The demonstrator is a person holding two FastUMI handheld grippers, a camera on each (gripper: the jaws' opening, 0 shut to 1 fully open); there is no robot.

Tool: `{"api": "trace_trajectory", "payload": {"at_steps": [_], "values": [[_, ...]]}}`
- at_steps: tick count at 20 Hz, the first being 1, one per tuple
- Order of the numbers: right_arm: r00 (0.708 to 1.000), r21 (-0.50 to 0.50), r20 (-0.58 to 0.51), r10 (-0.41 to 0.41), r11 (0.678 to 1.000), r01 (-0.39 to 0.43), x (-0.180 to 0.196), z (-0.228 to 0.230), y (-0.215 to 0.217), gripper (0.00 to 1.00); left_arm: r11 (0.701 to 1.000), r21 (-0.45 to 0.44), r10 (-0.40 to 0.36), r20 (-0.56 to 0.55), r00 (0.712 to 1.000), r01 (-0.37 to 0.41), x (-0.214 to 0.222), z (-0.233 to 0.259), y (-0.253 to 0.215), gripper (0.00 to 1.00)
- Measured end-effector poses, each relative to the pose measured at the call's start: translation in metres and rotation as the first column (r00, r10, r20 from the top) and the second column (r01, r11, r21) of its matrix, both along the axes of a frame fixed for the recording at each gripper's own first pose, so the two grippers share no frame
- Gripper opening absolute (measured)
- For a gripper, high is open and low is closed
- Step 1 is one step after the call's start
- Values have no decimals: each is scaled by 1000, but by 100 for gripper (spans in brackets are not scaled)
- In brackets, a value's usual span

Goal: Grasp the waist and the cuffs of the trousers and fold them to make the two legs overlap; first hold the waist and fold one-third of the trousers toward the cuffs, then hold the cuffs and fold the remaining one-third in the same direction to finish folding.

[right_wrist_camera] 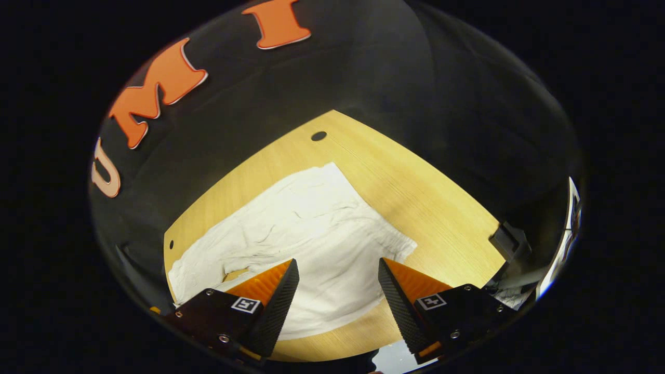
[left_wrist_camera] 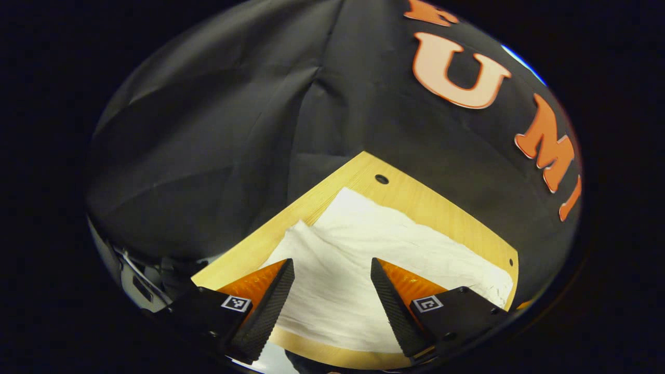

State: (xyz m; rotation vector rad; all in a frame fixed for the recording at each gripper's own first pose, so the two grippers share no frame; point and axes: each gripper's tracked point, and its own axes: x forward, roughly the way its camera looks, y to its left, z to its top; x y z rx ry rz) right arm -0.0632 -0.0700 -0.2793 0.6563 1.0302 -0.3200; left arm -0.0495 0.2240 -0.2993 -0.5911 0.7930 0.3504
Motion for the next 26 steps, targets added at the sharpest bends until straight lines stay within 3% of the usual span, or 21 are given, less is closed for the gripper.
{"api": "trace_trajectory", "payload": {"at_steps": [5, 10, 11, 12, 19, 23, 26], "values": [[992, 84, -106, -75, 993, 84, -15, -39, -9, 87, 982, -155, 89, -106, 990, -104, -18, -40, -17, 99], [979, 111, -177, -96, 987, 117, -24, -71, -13, 87, 926, -300, 182, -180, 967, -230, -41, -70, -3, 99], [978, 109, -186, -98, 987, 119, -25, -74, -12, 87, 915, -317, 196, -195, 961, -250, -46, -75, 1, 96], [976, 112, -194, -98, 986, 122, -24, -77, -11, 87, 902, -332, 211, -217, 953, -276, -53, -80, 5, 100], [970, 123, -212, -117, 982, 145, -27, -85, -9, 87, 838, -389, 268, -316, 910, -382, -91, -131, 12, 99], [968, 133, -212, -136, 977, 167, -28, -86, -10, 87, 808, -414, 323, -285, 902, -420, -95, -142, 28, 98], [967, 133, -203, -153, 974, 182, -25, -86, -13, 87, 792, -455, 348, -212, 913, -407, -79, -140, 37, 95]]}}
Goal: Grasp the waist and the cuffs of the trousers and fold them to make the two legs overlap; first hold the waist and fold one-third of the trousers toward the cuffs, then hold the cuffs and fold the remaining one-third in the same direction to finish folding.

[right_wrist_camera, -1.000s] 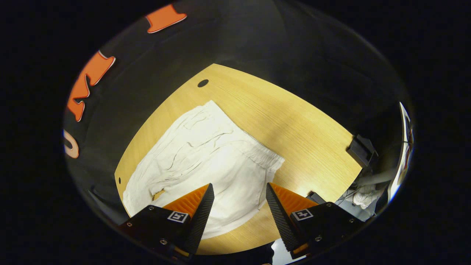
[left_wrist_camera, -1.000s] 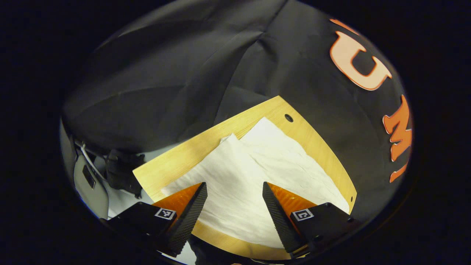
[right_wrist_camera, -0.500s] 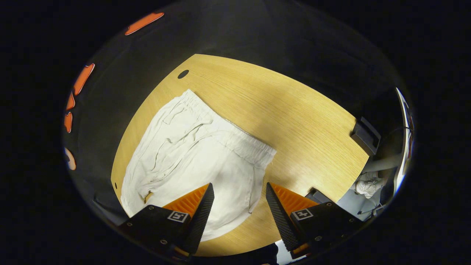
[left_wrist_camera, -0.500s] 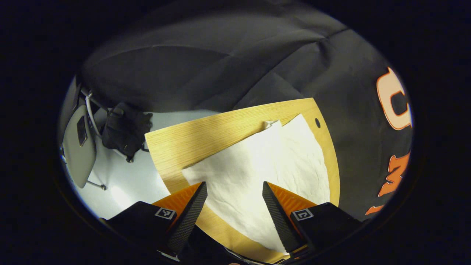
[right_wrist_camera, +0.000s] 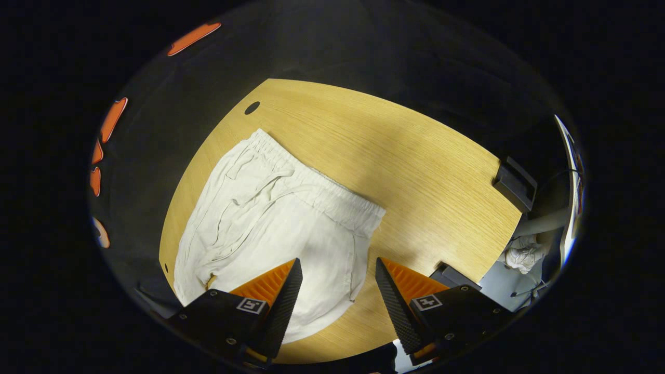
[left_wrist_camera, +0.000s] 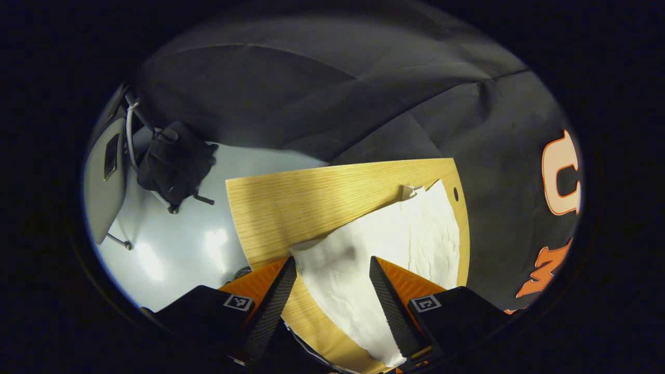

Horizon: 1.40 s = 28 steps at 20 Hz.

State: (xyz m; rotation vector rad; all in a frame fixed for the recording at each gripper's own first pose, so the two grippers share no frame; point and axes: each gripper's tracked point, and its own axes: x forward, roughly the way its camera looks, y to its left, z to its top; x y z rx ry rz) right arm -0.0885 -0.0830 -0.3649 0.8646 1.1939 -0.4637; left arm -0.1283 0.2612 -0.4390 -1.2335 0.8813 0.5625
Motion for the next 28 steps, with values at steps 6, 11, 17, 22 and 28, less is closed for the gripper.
{"api": "trace_trajectory", "payload": {"at_steps": [6, 11, 17, 22, 28], "values": [[1000, -3, 4, -13, 1000, 13, 0, -11, -2, 87, 996, -88, 33, 129, 991, -22, 28, -6, -14, 71], [999, -1, 4, -33, 999, 33, 0, -24, -6, 87, 998, -69, 12, 100, 995, -5, 33, -18, -13, 14], [993, 18, 26, -112, 994, 112, 13, -42, -6, 73, 996, -8, -84, 78, 993, 85, 47, -15, -20, 11], [940, 126, 92, -328, 940, 316, 9, -50, -11, 6, 989, 37, -148, 144, 978, 144, 64, 2, -22, 8], [884, 174, 141, -446, 890, 422, 21, -21, -17, 1, 984, 41, -181, 265, 947, 176, 84, 31, -10, 6]]}}
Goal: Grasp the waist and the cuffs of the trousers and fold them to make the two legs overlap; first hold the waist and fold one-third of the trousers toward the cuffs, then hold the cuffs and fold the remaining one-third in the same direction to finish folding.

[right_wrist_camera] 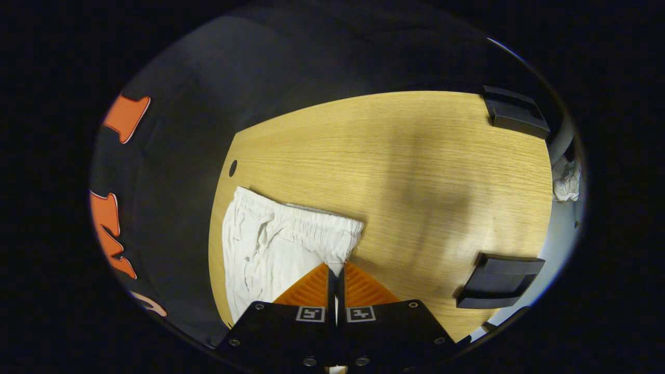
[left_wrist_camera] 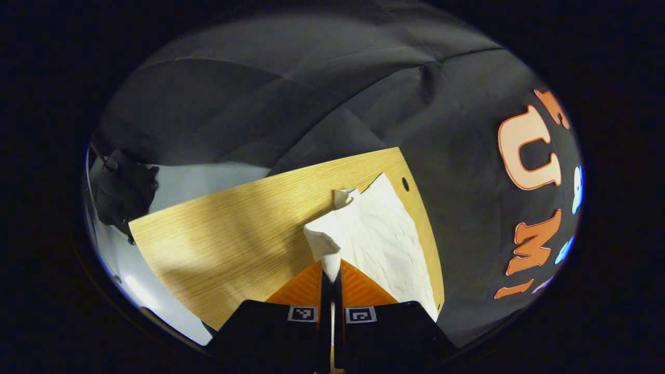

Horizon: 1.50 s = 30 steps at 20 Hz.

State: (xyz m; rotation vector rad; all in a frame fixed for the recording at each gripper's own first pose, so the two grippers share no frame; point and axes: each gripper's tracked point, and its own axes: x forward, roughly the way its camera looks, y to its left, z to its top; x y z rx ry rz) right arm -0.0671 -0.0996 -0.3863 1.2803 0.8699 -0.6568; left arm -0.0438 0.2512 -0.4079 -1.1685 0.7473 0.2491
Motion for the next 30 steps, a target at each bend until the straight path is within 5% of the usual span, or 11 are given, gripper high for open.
{"api": "trace_trajectory", "payload": {"at_steps": [9, 22, 30], "values": [[996, -49, 69, -62, 997, 65, 49, 82, 5, 1, 989, -19, -145, 147, 979, 149, 62, 56, 11, 6], [995, 113, 50, -81, 991, 75, 109, 92, 11, 1, 999, 8, -49, 116, 992, 49, 170, 66, 18, 6], [999, 168, 43, -28, 986, 20, 177, 70, 15, 1, 988, 137, -74, 30, 997, 69, 209, 44, 22, 4]]}}
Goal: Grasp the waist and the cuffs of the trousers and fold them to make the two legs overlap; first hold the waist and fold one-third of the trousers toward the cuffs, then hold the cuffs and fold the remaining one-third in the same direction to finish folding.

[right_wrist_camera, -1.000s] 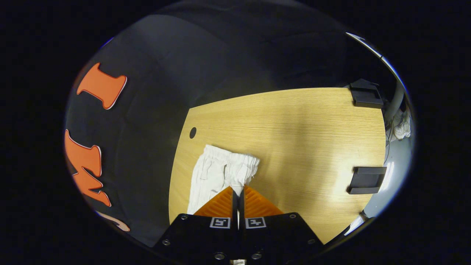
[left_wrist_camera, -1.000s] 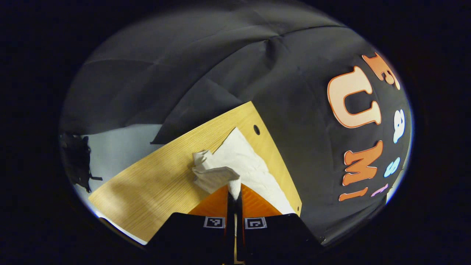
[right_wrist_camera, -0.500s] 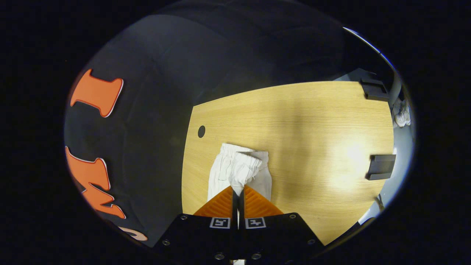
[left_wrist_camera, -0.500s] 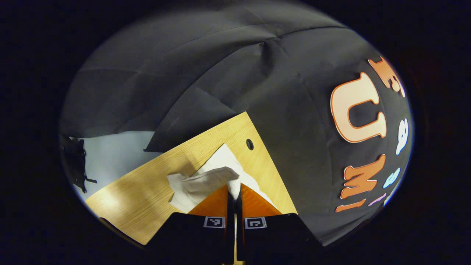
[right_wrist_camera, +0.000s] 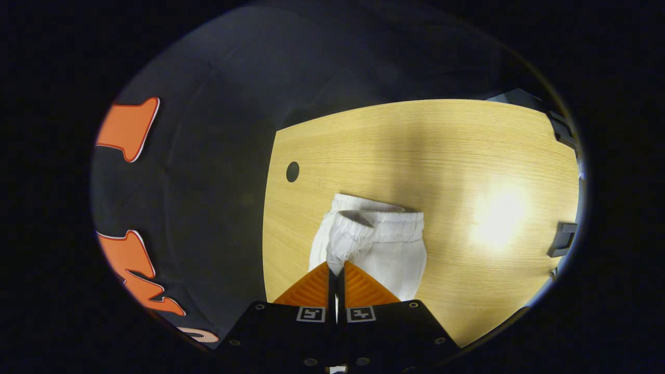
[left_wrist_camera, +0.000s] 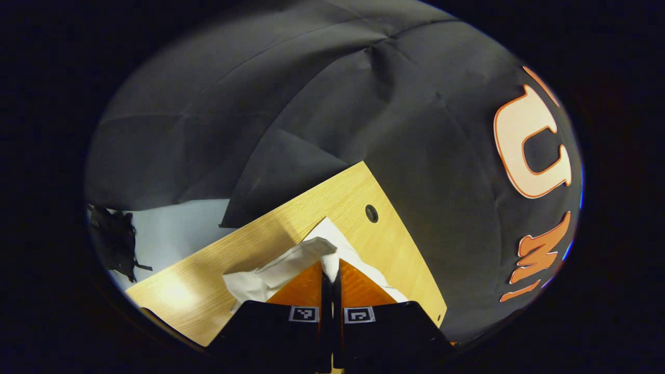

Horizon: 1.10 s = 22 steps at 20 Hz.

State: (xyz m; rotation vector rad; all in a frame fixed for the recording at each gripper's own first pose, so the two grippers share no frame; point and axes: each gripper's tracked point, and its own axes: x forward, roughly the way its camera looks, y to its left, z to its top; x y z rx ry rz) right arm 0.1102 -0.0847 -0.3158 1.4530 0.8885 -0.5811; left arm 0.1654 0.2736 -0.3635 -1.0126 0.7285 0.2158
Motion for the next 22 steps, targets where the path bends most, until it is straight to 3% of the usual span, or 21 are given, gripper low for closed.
{"api": "trace_trajectory", "payload": {"at_steps": [4, 9, 12, 15, 16, 18, 20, 21, 22], "values": [[999, 1, 24, 29, 1000, -29, 17, -11, 1, 1, 999, 3, 32, -22, 999, -32, 31, -13, -3, 4], [998, 29, 0, 64, 998, -64, 46, -25, 6, 1, 999, 49, 6, -69, 998, -3, 52, -29, -6, 4], [996, 64, -13, 84, 994, -83, 56, -42, 11, 1, 999, 25, -23, -97, 995, 25, 61, -41, -10, 4], [999, 115, -34, 27, 993, -23, 62, -63, 18, 1, 1000, 6, -23, -66, 998, 24, 68, -40, -16, 6], [1000, 129, -10, 8, 992, -6, 67, -64, 21, 2, 1000, -11, -27, -36, 999, 26, 73, -37, -18, 9], [996, 148, 83, -33, 989, 20, 80, -55, 21, 6, 1000, -21, 7, 12, 1000, -7, 82, -26, -14, 31], [985, 150, 158, -70, 988, 46, 90, -47, 18, 16, 999, 2, 44, 10, 999, -44, 84, -24, -4, 57], [981, 138, 180, -79, 989, 54, 92, -47, 16, 29, 998, 20, 51, 8, 999, -52, 83, -24, -2, 69], [981, 115, 180, -77, 992, 57, 92, -50, 12, 33, 998, 35, 52, 2, 999, -52, 83, -23, -1, 68]]}}
